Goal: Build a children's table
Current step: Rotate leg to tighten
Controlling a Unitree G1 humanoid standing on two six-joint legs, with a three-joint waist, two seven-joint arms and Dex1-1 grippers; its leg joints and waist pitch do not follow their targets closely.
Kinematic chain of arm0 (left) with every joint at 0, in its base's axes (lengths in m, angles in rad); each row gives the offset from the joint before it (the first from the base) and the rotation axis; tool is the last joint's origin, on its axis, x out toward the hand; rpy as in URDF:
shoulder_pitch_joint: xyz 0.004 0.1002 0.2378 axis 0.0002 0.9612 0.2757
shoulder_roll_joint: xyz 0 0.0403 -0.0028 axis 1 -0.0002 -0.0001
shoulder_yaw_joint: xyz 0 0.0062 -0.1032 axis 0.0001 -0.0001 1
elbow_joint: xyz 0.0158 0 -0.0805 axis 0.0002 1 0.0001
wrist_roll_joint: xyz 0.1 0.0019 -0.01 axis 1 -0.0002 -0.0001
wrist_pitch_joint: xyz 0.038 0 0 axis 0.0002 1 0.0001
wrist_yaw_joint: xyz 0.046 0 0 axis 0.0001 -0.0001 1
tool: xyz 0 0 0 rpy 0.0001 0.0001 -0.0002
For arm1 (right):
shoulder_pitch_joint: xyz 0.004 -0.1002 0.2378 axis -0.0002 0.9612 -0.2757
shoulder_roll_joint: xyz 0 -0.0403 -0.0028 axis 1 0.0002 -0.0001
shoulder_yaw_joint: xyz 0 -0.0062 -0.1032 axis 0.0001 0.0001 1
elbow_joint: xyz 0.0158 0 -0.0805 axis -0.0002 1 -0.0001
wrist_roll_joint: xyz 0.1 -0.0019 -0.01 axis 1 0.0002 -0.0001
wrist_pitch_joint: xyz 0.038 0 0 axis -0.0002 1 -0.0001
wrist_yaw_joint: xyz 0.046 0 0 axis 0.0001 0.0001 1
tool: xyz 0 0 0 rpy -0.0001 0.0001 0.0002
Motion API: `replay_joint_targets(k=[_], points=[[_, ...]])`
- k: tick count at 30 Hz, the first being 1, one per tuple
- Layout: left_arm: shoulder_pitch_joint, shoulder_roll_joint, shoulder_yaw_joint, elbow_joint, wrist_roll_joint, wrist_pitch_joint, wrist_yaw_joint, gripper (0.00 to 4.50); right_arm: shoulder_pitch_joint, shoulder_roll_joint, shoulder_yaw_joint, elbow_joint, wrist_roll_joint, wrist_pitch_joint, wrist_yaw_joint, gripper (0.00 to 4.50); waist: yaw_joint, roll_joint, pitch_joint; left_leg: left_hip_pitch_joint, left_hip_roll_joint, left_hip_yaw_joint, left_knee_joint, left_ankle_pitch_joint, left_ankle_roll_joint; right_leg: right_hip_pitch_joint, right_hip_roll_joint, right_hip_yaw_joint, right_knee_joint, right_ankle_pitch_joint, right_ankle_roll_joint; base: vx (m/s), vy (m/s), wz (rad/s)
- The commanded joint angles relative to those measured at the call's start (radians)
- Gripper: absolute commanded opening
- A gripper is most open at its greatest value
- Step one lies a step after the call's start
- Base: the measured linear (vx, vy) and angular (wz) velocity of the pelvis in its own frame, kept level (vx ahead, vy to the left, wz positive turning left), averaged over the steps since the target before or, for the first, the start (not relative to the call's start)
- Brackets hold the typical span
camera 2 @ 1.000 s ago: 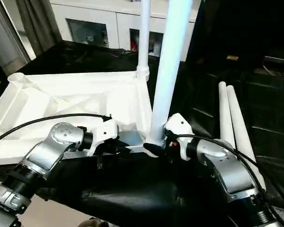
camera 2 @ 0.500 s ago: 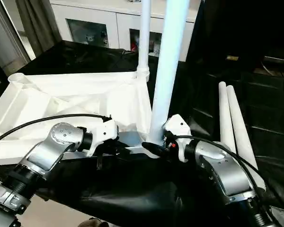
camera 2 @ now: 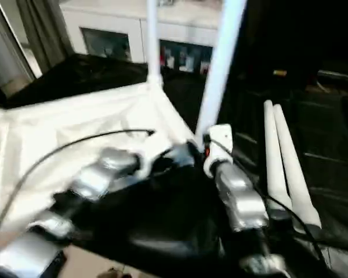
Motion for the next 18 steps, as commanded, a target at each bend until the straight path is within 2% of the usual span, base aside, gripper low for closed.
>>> replay_joint_targets(k=[1,2,4,6,8,9,11,13,15,16,17,18], points=[[-0.051,-0.028,0.101,0.064,-0.026,0.001,0.182,0.00,0.002,0.040,-0.069,0.143,0.046,-0.005,-0.102,2.74,-0.006,-0.008,-0.064,0.019,0.033,-0.018,-0.079,-0.297,-0.027,0.037,-0.075,0.034,-0.096,-0.381,-0.174,0.000,0.000,0.00],[-0.051,-0.028,0.101,0.064,-0.026,0.001,0.182,0.00,0.002,0.040,-0.069,0.143,0.046,-0.005,-0.102,2.74,-0.003,-0.006,-0.067,0.020,0.034,-0.020,-0.080,-0.297,-0.026,0.039,-0.077,0.034,-0.097,-0.377,-0.169,0.000,0.000,0.00],[-0.068,-0.046,0.098,0.094,-0.021,-0.005,0.200,0.00,-0.017,0.060,-0.054,0.148,0.038,-0.027,-0.091,2.74,0.000,-0.007,-0.068,0.017,0.035,-0.018,-0.082,-0.273,-0.011,0.042,-0.074,0.037,-0.092,-0.296,-0.170,0.000,0.000,0.00],[-0.076,-0.052,0.100,0.106,-0.017,-0.012,0.199,0.00,-0.023,0.069,-0.043,0.142,0.023,-0.032,-0.081,2.74,0.003,-0.005,-0.071,0.013,0.035,-0.018,-0.081,-0.251,0.001,0.048,-0.076,0.037,-0.086,-0.263,-0.178,0.000,0.000,0.00],[-0.082,-0.055,0.102,0.115,-0.015,-0.016,0.202,0.00,-0.029,0.077,-0.041,0.142,0.015,-0.039,-0.083,2.74,0.003,-0.005,-0.071,0.011,0.035,-0.018,-0.080,-0.240,0.007,0.048,-0.076,0.036,-0.086,-0.252,-0.181,0.000,0.000,0.00],[-0.083,-0.053,0.101,0.114,-0.014,-0.028,0.192,0.00,-0.031,0.083,-0.037,0.128,0.013,-0.053,-0.070,3.09,0.003,-0.005,-0.070,0.011,0.035,-0.017,-0.081,-0.248,0.011,0.048,-0.077,0.035,-0.089,-0.270,-0.181,0.000,0.000,0.00],[-0.087,-0.051,0.101,0.123,-0.014,-0.049,0.179,0.00,-0.038,0.084,-0.036,0.130,0.009,-0.084,-0.065,3.09,0.003,-0.003,-0.069,0.012,0.036,-0.018,-0.083,-0.262,0.009,0.046,-0.077,0.034,-0.091,-0.296,-0.177,0.000,0.000,0.00],[-0.087,-0.043,0.094,0.124,-0.017,-0.067,0.156,0.00,-0.043,0.076,-0.031,0.127,0.006,-0.106,-0.058,3.52,0.001,-0.005,-0.067,0.014,0.035,-0.019,-0.085,-0.284,0.008,0.045,-0.077,0.034,-0.096,-0.332,-0.167,0.000,0.000,0.00],[-0.076,-0.027,0.079,0.105,-0.017,-0.090,0.117,0.00,-0.035,0.055,-0.017,0.089,0.002,-0.111,-0.029,3.60,0.002,-0.004,-0.067,0.014,0.035,-0.020,-0.086,-0.289,0.015,0.045,-0.078,0.033,-0.096,-0.338,-0.163,0.000,0.000,0.00],[-0.071,-0.022,0.073,0.096,-0.017,-0.096,0.102,0.00,-0.031,0.046,-0.013,0.073,0.001,-0.110,-0.019,3.60,-0.005,-0.006,-0.068,-0.002,0.033,-0.023,-0.089,-0.260,0.016,0.058,-0.079,0.031,-0.090,-0.314,-0.159,0.000,0.000,0.00],[-0.067,-0.019,0.070,0.090,-0.017,-0.100,0.092,0.00,-0.028,0.040,-0.010,0.063,0.000,-0.108,-0.011,3.76,-0.004,-0.006,-0.070,-0.005,0.034,-0.024,-0.089,-0.243,0.017,0.060,-0.080,0.030,-0.088,-0.300,-0.157,0.000,0.000,0.00],[-0.044,0.004,0.049,0.048,-0.020,-0.130,0.022,0.00,-0.004,-0.005,0.011,-0.011,-0.007,-0.088,0.055,3.90,0.003,-0.009,-0.073,0.006,0.038,-0.019,-0.081,-0.210,0.036,0.051,-0.079,0.034,-0.087,-0.243,-0.167,0.000,0.000,0.00]])
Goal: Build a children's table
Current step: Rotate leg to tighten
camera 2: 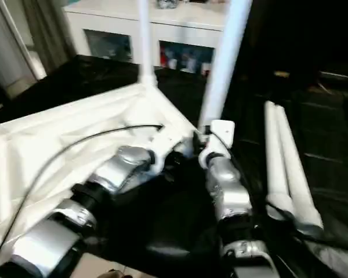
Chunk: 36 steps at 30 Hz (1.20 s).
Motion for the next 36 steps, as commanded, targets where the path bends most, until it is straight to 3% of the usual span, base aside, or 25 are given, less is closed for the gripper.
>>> replay_joint_targets(k=[1,4,7,9,13,16,20,28,36], points=[[0.016,0.019,0.003,-0.070,-0.014,-0.075,-0.059,0.00,0.004,-0.039,0.009,-0.081,-0.004,0.020,0.063,3.96,0.008,-0.015,-0.075,0.007,0.040,-0.015,-0.071,-0.195,0.042,0.052,-0.073,0.042,-0.081,-0.213,-0.183,0.000,0.000,0.00],[0.042,0.046,-0.014,-0.111,-0.023,-0.093,-0.129,0.00,0.036,-0.103,0.036,-0.161,0.004,0.054,0.161,3.96,0.017,-0.012,-0.078,0.001,0.041,-0.015,-0.067,-0.134,0.070,0.058,-0.072,0.040,-0.070,-0.127,-0.212,0.000,0.000,0.00],[0.084,0.095,-0.038,-0.171,-0.039,-0.133,-0.237,0.00,0.090,-0.226,0.085,-0.270,0.010,0.121,0.313,3.96,0.022,-0.010,-0.077,0.002,0.046,-0.014,-0.064,-0.118,0.094,0.058,-0.070,0.040,-0.065,-0.081,-0.228,0.000,0.000,0.00],[0.110,0.123,-0.047,-0.214,-0.063,-0.149,-0.307,0.00,0.119,-0.298,0.107,-0.323,0.023,0.145,0.399,3.96,0.027,-0.008,-0.075,0.002,0.047,-0.014,-0.064,-0.134,0.097,0.058,-0.074,0.040,-0.068,-0.107,-0.229,0.000,0.000,0.00],[0.166,0.198,-0.065,-0.309,-0.094,-0.157,-0.447,0.00,0.202,-0.472,0.170,-0.487,0.079,0.198,0.638,3.96,0.030,-0.006,-0.068,0.007,0.053,-0.014,-0.073,-0.219,0.071,0.052,-0.075,0.041,-0.079,-0.240,-0.210,0.000,0.000,0.00],[0.181,0.222,-0.065,-0.331,-0.104,-0.153,-0.484,0.00,0.228,-0.529,0.202,-0.543,0.080,0.212,0.708,3.96,0.031,-0.006,-0.065,0.006,0.054,-0.015,-0.077,-0.247,0.057,0.050,-0.078,0.041,-0.086,-0.311,-0.186,0.000,0.000,0.00],[0.199,0.247,-0.062,-0.370,-0.112,-0.150,-0.527,0.00,0.226,-0.532,0.206,-0.557,0.089,0.235,0.722,3.96,0.030,-0.007,-0.068,0.008,0.053,-0.016,-0.076,-0.243,0.046,0.044,-0.079,0.042,-0.087,-0.325,-0.181,0.000,0.000,0.00],[0.216,0.264,-0.069,-0.410,-0.105,-0.134,-0.542,0.00,0.199,-0.517,0.232,-0.512,0.047,0.234,0.702,3.96,0.033,-0.007,-0.077,0.003,0.052,-0.013,-0.068,-0.178,0.056,0.047,-0.077,0.040,-0.070,-0.196,-0.218,0.000,0.000,0.00],[0.223,0.271,-0.068,-0.425,-0.101,-0.125,-0.546,0.00,0.192,-0.498,0.237,-0.493,0.047,0.233,0.704,3.24,0.034,-0.006,-0.077,0.004,0.051,-0.013,-0.067,-0.180,0.052,0.047,-0.077,0.040,-0.071,-0.211,-0.212,0.000,0.000,0.00]])
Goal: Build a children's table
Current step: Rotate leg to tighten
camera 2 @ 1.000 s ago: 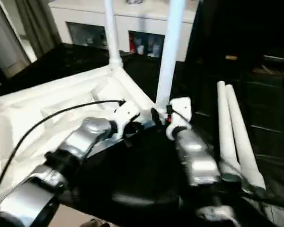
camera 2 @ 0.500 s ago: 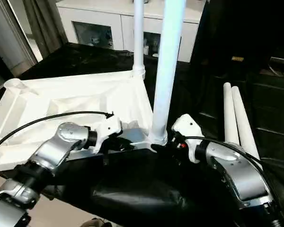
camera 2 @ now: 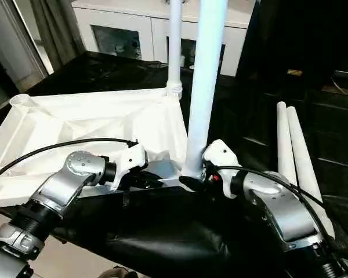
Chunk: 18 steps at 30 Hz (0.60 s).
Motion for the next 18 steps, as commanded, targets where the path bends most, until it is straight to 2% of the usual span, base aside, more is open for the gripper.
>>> replay_joint_targets(k=[1,6,11,14,15,17,18], points=[[-0.010,-0.007,0.004,-0.055,-0.026,-0.015,-0.014,0.00,-0.004,0.004,0.009,0.014,0.002,0.002,0.003,3.17,0.000,-0.016,-0.075,0.013,0.051,-0.016,-0.069,-0.179,0.050,0.052,-0.071,0.042,-0.072,-0.206,-0.214,0.000,0.000,0.00],[-0.009,-0.005,0.004,-0.057,-0.026,-0.011,-0.015,0.00,0.003,0.009,0.006,0.016,0.001,0.002,0.004,2.80,0.000,-0.015,-0.076,0.012,0.051,-0.017,-0.068,-0.172,0.051,0.053,-0.070,0.042,-0.070,-0.190,-0.216,0.000,0.000,0.00],[-0.012,-0.013,0.006,-0.048,-0.025,-0.005,-0.007,0.00,0.016,0.039,-0.011,0.019,0.014,0.017,-0.018,2.73,-0.003,-0.011,-0.075,0.013,0.051,-0.017,-0.068,-0.185,0.047,0.052,-0.069,0.041,-0.071,-0.195,-0.219,0.000,0.000,0.00],[-0.042,-0.064,0.041,0.028,0.001,0.023,0.126,0.00,0.009,0.150,-0.068,0.078,0.009,0.042,-0.185,2.72,-0.006,-0.013,-0.075,0.013,0.047,-0.017,-0.068,-0.182,0.038,0.050,-0.068,0.040,-0.072,-0.199,-0.222,0.000,0.000,0.00],[-0.065,-0.096,0.063,0.080,0.013,0.037,0.207,0.00,0.000,0.215,-0.102,0.114,0.008,0.058,-0.283,2.72,-0.011,-0.017,-0.073,0.012,0.045,-0.015,-0.069,-0.183,0.031,0.048,-0.066,0.039,-0.074,-0.211,-0.219,0.000,0.000,0.00],[-0.089,-0.121,0.076,0.125,0.026,0.047,0.274,0.00,-0.011,0.266,-0.129,0.157,-0.005,0.054,-0.373,2.72,-0.013,-0.018,-0.075,0.014,0.042,-0.017,-0.070,-0.196,0.012,0.051,-0.068,0.038,-0.076,-0.249,-0.209,0.000,0.000,0.00],[-0.120,-0.157,0.093,0.179,0.036,0.063,0.358,0.00,-0.031,0.329,-0.163,0.222,-0.021,0.039,-0.489,2.72,-0.018,-0.014,-0.073,0.021,0.041,-0.016,-0.070,-0.219,0.001,0.042,-0.068,0.039,-0.082,-0.279,-0.201,0.000,0.000,0.00]])
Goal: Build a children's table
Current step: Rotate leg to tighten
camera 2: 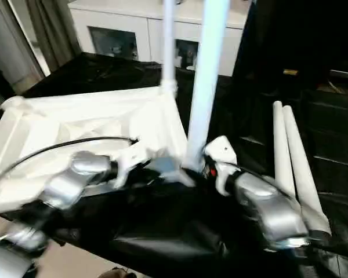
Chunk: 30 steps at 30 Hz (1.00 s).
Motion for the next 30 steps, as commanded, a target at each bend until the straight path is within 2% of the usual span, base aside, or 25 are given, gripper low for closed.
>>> replay_joint_targets(k=[1,2,3,4,5,7,9,10,11,13,15,16,18,20,22,25,27,28,29,30], points=[[-0.029,-0.020,0.071,0.026,-0.013,0.004,0.115,0.00,0.004,0.035,-0.035,0.069,0.005,0.022,-0.095,2.72,-0.004,-0.015,-0.070,0.016,0.041,-0.018,-0.075,-0.221,-0.002,0.043,-0.068,0.039,-0.083,-0.284,-0.195,0.000,0.000,0.00],[-0.073,-0.073,0.108,0.095,-0.020,0.034,0.227,0.00,-0.028,0.104,-0.074,0.160,-0.005,-0.014,-0.222,2.72,-0.006,-0.017,-0.071,0.013,0.040,-0.017,-0.076,-0.212,-0.003,0.047,-0.070,0.039,-0.083,-0.279,-0.194,0.000,0.000,0.00],[-0.099,-0.104,0.128,0.136,-0.024,0.049,0.296,0.00,-0.050,0.140,-0.094,0.215,-0.004,-0.045,-0.281,2.72,-0.008,-0.012,-0.074,0.018,0.039,-0.017,-0.072,-0.214,-0.008,0.042,-0.070,0.039,-0.083,-0.270,-0.199,0.000,0.000,0.00],[-0.121,-0.128,0.140,0.170,-0.023,0.055,0.353,0.00,-0.071,0.165,-0.106,0.262,-0.004,-0.075,-0.324,2.72,-0.011,-0.015,-0.074,0.017,0.038,-0.017,-0.073,-0.212,-0.007,0.045,-0.069,0.038,-0.083,-0.256,-0.202,0.000,0.000,0.00],[-0.126,-0.133,0.142,0.178,-0.020,0.055,0.369,0.00,-0.077,0.171,-0.110,0.273,-0.009,-0.080,-0.335,2.72,-0.007,-0.016,-0.075,0.014,0.039,-0.018,-0.073,-0.194,0.004,0.050,-0.069,0.038,-0.082,-0.225,-0.202,0.000,0.000,0.00],[-0.154,-0.176,0.147,0.229,-0.020,0.047,0.430,0.00,-0.134,0.210,-0.142,0.359,-0.001,-0.137,-0.408,2.72,-0.010,-0.012,-0.076,0.014,0.035,-0.014,-0.070,-0.187,0.021,0.046,-0.067,0.038,-0.082,-0.199,-0.209,0.000,0.000,0.00],[-0.170,-0.201,0.147,0.258,-0.017,0.042,0.449,0.00,-0.173,0.229,-0.157,0.406,-0.001,-0.170,-0.427,2.72,-0.010,-0.014,-0.077,0.010,0.036,-0.016,-0.070,-0.175,0.033,0.055,-0.069,0.036,-0.080,-0.181,-0.212,0.000,0.000,0.00],[-0.175,-0.207,0.143,0.266,-0.011,0.030,0.447,0.00,-0.188,0.232,-0.151,0.414,-0.013,-0.175,-0.422,2.72,-0.009,-0.013,-0.076,0.009,0.036,-0.017,-0.070,-0.171,0.037,0.055,-0.068,0.036,-0.080,-0.177,-0.210,0.000,0.000,0.00],[-0.177,-0.211,0.142,0.267,-0.011,0.026,0.441,0.00,-0.195,0.233,-0.143,0.411,-0.021,-0.176,-0.410,3.07,-0.008,-0.015,-0.079,0.009,0.037,-0.017,-0.070,-0.157,0.046,0.057,-0.068,0.036,-0.077,-0.155,-0.211,0.000,0.000,0.00],[-0.177,-0.208,0.131,0.266,-0.003,-0.003,0.416,0.00,-0.203,0.234,-0.126,0.397,-0.039,-0.190,-0.387,3.07,-0.008,-0.017,-0.077,0.007,0.037,-0.016,-0.070,-0.147,0.060,0.058,-0.068,0.035,-0.077,-0.141,-0.213,0.000,0.000,0.00],[-0.172,-0.201,0.123,0.260,-0.003,-0.023,0.384,0.00,-0.203,0.223,-0.102,0.386,-0.055,-0.207,-0.360,3.44,-0.008,-0.017,-0.075,0.008,0.038,-0.016,-0.071,-0.154,0.067,0.058,-0.069,0.035,-0.079,-0.160,-0.211,0.000,0.000,0.00],[-0.169,-0.197,0.118,0.257,-0.004,-0.036,0.371,0.00,-0.202,0.218,-0.098,0.383,-0.055,-0.214,-0.354,3.46,-0.008,-0.018,-0.074,0.008,0.037,-0.016,-0.071,-0.163,0.067,0.057,-0.070,0.035,-0.081,-0.177,-0.209,0.000,0.000,0.00],[-0.152,-0.177,0.095,0.241,-0.002,-0.077,0.304,0.00,-0.192,0.186,-0.077,0.354,-0.057,-0.233,-0.309,3.65,-0.012,-0.018,-0.073,0.002,0.037,-0.019,-0.074,-0.168,0.066,0.062,-0.070,0.034,-0.081,-0.194,-0.200,0.000,0.000,0.00],[-0.132,-0.158,0.078,0.216,-0.005,-0.102,0.241,0.00,-0.175,0.151,-0.059,0.310,-0.059,-0.236,-0.255,3.88,-0.011,-0.018,-0.074,0.006,0.038,-0.018,-0.072,-0.164,0.070,0.059,-0.069,0.034,-0.081,-0.186,-0.199,0.000,0.000,0.00],[-0.110,-0.134,0.067,0.179,-0.012,-0.105,0.185,0.00,-0.149,0.098,-0.030,0.246,-0.062,-0.204,-0.163,3.97,-0.006,-0.018,-0.075,0.005,0.042,-0.016,-0.069,-0.140,0.087,0.060,-0.069,0.036,-0.076,-0.147,-0.208,0.000,0.000,0.00],[-0.079,-0.094,0.049,0.126,-0.021,-0.137,0.098,0.00,-0.105,-0.011,0.025,0.137,-0.085,-0.124,-0.048,4.31,-0.003,-0.017,-0.070,0.006,0.045,-0.017,-0.071,-0.145,0.097,0.057,-0.067,0.035,-0.076,-0.153,-0.207,0.000,0.000,0.00],[-0.049,-0.053,0.035,0.070,-0.041,-0.150,0.011,0.00,-0.064,-0.102,0.038,0.024,-0.053,-0.052,0.056,4.42,0.001,-0.018,-0.068,0.009,0.048,-0.016,-0.073,-0.171,0.094,0.057,-0.068,0.037,-0.080,-0.192,-0.200,0.000,0.000,0.00],[-0.049,-0.053,0.035,0.070,-0.041,-0.150,0.011,0.00,-0.064,-0.102,0.038,0.024,-0.053,-0.052,0.056,4.42,0.002,-0.018,-0.068,0.009,0.049,-0.016,-0.073,-0.174,0.093,0.056,-0.070,0.039,-0.080,-0.200,-0.200,0.000,0.000,0.00],[-0.041,-0.038,0.029,0.052,-0.047,-0.154,-0.020,0.00,-0.054,-0.129,0.038,-0.006,-0.039,-0.038,0.086,4.42,0.000,-0.013,-0.067,0.008,0.048,-0.017,-0.076,-0.185,0.086,0.053,-0.070,0.038,-0.082,-0.223,-0.199,0.000,0.000,0.00],[-0.032,-0.020,0.022,0.033,-0.051,-0.156,-0.052,0.00,-0.044,-0.161,0.044,-0.036,-0.029,-0.030,0.123,4.42,0.001,-0.014,-0.066,0.011,0.050,-0.017,-0.076,-0.205,0.076,0.051,-0.069,0.038,-0.084,-0.245,-0.197,0.000,0.000,0.00]])
